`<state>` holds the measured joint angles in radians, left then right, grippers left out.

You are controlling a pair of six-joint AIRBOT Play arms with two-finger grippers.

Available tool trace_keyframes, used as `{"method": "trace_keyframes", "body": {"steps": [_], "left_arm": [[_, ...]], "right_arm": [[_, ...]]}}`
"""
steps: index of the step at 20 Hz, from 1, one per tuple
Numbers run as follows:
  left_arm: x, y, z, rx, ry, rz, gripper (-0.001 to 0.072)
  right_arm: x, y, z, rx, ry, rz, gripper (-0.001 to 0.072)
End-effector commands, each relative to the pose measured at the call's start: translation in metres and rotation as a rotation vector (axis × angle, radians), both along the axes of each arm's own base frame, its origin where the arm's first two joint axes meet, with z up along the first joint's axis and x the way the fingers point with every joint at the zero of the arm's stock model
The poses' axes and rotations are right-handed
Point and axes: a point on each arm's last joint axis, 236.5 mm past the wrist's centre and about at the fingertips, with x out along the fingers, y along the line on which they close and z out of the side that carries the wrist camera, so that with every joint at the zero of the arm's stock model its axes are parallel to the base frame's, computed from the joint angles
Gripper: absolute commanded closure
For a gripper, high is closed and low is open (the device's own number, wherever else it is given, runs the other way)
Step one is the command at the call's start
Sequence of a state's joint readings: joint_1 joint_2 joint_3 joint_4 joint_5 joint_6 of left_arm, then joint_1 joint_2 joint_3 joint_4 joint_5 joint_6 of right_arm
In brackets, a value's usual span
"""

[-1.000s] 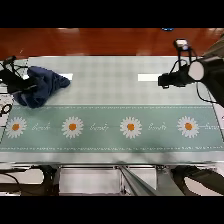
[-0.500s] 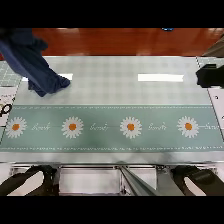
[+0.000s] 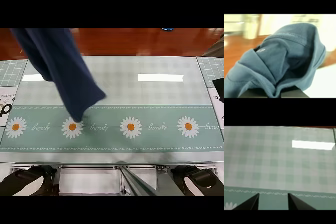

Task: Fold the shirts.

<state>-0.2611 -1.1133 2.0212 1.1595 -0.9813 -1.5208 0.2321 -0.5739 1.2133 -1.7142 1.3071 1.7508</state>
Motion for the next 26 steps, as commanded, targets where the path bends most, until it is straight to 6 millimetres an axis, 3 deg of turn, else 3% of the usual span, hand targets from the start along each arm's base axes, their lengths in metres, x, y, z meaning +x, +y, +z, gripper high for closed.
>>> {"method": "trace_keyframes", "body": {"steps": [1, 2, 3, 5, 7, 9, 11, 13, 16, 17, 18, 19, 20, 22, 23, 24, 26], "left_arm": [[-0.021, -0.053, 0.008, -0.044, -0.016, -0.141, 0.0687], [-0.019, -0.068, -0.008, -0.021, 0.016, -0.173, 0.0687], [-0.011, -0.082, -0.04, 0.026, 0.083, -0.193, 0.0687], [0.003, -0.105, -0.125, 0.077, 0.311, -0.23, 0.0687], [0.012, -0.109, -0.194, 0.122, 0.442, -0.223, 0.0687], [0.024, -0.081, -0.264, 0.191, 0.585, -0.15, 0.0687], [0.021, -0.044, -0.337, 0.26, 0.758, -0.097, 0.0687], [0.004, -0.013, -0.406, 0.341, 0.909, -0.089, 0.0687], [-0.017, 0.027, -0.483, 0.357, 1.079, -0.027, 0.0686], [-0.023, 0.042, -0.5, 0.33, 1.139, 0.017, 0.0683], [-0.027, 0.056, -0.512, 0.29, 1.2, 0.069, 0.0575], [-0.027, 0.072, -0.518, 0.242, 1.245, 0.13, 0.0311], [-0.024, 0.089, -0.516, 0.202, 1.263, 0.178, 0.02], [-0.014, 0.129, -0.495, 0.13, 1.262, 0.266, 0.02], [-0.008, 0.155, -0.479, 0.091, 1.234, 0.323, 0.02], [-0.004, 0.184, -0.462, 0.044, 1.194, 0.399, 0.0201], [-0.017, 0.243, -0.449, -0.073, 1.156, 0.567, 0.0201]], "right_arm": [[-0.01, 0.012, -0.005, 0.038, 0.033, 0.041, 0.031], [-0.011, 0.013, -0.006, 0.041, 0.038, 0.044, 0.031], [-0.011, 0.013, -0.007, 0.035, 0.043, 0.048, 0.0312], [-0.011, 0.012, -0.007, 0.032, 0.047, 0.047, 0.0316], [-0.013, 0.013, -0.009, 0.037, 0.058, 0.045, 0.0316], [-0.018, 0.019, -0.017, 0.05, 0.097, 0.065, 0.0315], [-0.021, 0.033, -0.037, 0.087, 0.16, 0.101, 0.0316], [-0.016, 0.044, -0.07, 0.104, 0.233, 0.123, 0.0316], [-0.004, 0.058, -0.147, 0.122, 0.381, 0.138, 0.0299], [-0.003, 0.068, -0.171, 0.148, 0.432, 0.153, 0.0297], [-0.001, 0.076, -0.193, 0.175, 0.478, 0.158, 0.0297], [0.002, 0.08, -0.211, 0.191, 0.52, 0.152, 0.0297], [0.006, 0.084, -0.221, 0.204, 0.555, 0.146, 0.0297], [0.021, 0.07, -0.22, 0.19, 0.584, 0.116, 0.0297], [0.029, 0.052, -0.207, 0.187, 0.572, 0.089, 0.0297], [0.036, 0.021, -0.19, 0.17, 0.544, 0.031, 0.0297], [0.03, -0.059, -0.168, 0.123, 0.492, -0.177, 0.0297]]}}
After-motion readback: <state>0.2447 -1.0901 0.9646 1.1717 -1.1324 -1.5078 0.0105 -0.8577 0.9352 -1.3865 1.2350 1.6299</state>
